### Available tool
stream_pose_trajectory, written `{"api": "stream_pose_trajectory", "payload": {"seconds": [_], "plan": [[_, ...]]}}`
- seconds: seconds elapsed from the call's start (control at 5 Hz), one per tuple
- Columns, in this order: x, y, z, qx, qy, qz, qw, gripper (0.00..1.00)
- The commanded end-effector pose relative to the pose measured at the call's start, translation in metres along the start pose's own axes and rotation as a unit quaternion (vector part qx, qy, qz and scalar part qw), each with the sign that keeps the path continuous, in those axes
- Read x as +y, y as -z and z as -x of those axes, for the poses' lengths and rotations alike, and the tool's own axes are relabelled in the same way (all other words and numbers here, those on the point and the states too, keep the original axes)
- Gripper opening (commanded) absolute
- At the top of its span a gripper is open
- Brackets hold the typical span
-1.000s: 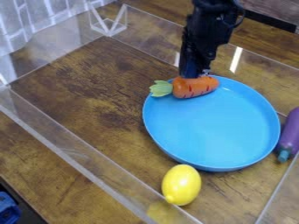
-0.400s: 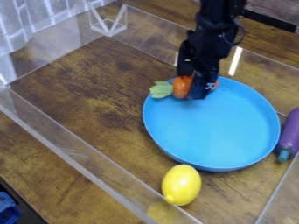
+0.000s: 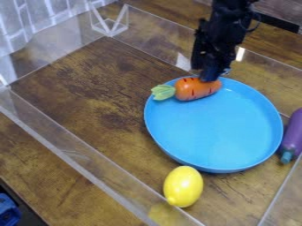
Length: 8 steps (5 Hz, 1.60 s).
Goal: Remove the carrot from the blue tray and put it on the table
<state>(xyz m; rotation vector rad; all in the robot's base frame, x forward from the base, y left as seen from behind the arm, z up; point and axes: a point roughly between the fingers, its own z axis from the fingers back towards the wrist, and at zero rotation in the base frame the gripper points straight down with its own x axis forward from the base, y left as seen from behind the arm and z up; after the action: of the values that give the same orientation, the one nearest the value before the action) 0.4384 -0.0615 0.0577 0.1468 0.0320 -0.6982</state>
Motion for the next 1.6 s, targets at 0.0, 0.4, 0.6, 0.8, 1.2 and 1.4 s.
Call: {"api": "stream_pose_trajectory", "payload": {"seconds": [0.0,0.4,0.6,0.8,1.2,1.4], "plan": [[0.011,-0.03,-0.005,-0.029,-0.025,-0.019,0.9991,1.0],[0.007,-0.014,-0.008,-0.026,-0.031,-0.013,0.9991,1.0],[0.004,-0.004,-0.007,-0.026,-0.02,-0.012,0.9994,1.0],[0.007,0.003,-0.002,-0.028,0.012,-0.013,0.9994,0.0],[0.009,0.001,0.003,-0.019,0.046,-0.021,0.9985,0.0],[0.009,0.0,0.001,-0.012,0.048,-0.024,0.9985,0.0]]}}
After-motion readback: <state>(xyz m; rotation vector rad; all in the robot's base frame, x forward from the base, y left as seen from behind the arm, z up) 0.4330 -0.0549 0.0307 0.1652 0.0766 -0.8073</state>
